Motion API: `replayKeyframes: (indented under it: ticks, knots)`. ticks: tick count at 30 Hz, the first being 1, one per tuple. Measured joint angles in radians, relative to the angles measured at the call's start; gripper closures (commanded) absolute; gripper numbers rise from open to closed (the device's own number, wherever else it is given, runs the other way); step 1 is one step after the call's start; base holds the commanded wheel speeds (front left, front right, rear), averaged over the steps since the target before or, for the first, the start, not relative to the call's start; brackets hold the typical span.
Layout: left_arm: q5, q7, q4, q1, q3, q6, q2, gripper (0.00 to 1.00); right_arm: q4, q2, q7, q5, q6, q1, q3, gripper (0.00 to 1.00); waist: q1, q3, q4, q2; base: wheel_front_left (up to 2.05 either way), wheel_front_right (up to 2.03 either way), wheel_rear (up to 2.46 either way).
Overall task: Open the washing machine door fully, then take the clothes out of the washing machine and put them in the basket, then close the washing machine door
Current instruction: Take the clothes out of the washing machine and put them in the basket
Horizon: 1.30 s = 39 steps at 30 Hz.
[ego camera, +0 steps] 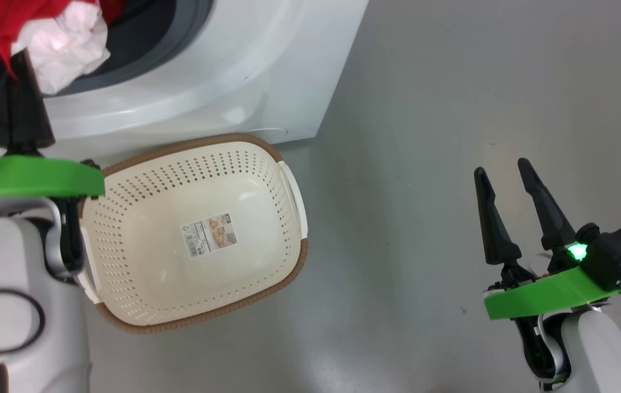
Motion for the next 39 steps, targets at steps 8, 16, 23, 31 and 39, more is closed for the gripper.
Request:
replayKeyframes:
  ticks: [8, 16, 23, 31, 39]
  knots:
    - [-0.003, -0.007, -0.193, 0.112, -0.008, -0.008, -0.011, 1.00, 0.001, -0.001, 0.000, 0.000, 0.000, 0.027, -0.005, 0.00, 0.0000, -0.029, 0.018, 0.0000, 0.00, 0.00, 0.00]
    - [-0.026, -0.007, -0.346, 0.205, -0.065, 0.014, -0.012, 1.00, 0.002, -0.002, 0.000, -0.001, 0.000, 0.034, -0.005, 0.00, 0.0000, -0.050, 0.029, 0.0000, 0.00, 0.00, 0.00]
    - [-0.031, -0.007, -0.440, 0.246, -0.108, 0.045, -0.011, 1.00, 0.002, -0.005, 0.000, -0.001, 0.000, 0.037, -0.004, 0.00, 0.0000, -0.057, 0.035, 0.0000, 0.00, 0.00, 0.00]
    - [-0.050, -0.007, -0.421, 0.266, -0.131, 0.065, -0.011, 1.00, 0.001, -0.006, 0.000, -0.001, 0.000, 0.037, -0.002, 0.00, 0.0000, -0.047, 0.036, 0.0000, 0.00, 0.00, 0.00]
    - [-0.058, -0.007, -0.284, 0.296, -0.142, 0.066, -0.010, 1.00, 0.000, -0.006, 0.000, -0.001, 0.000, 0.035, -0.001, 0.00, 0.0000, -0.022, 0.033, 0.0000, 0.00, 0.00, 0.00]
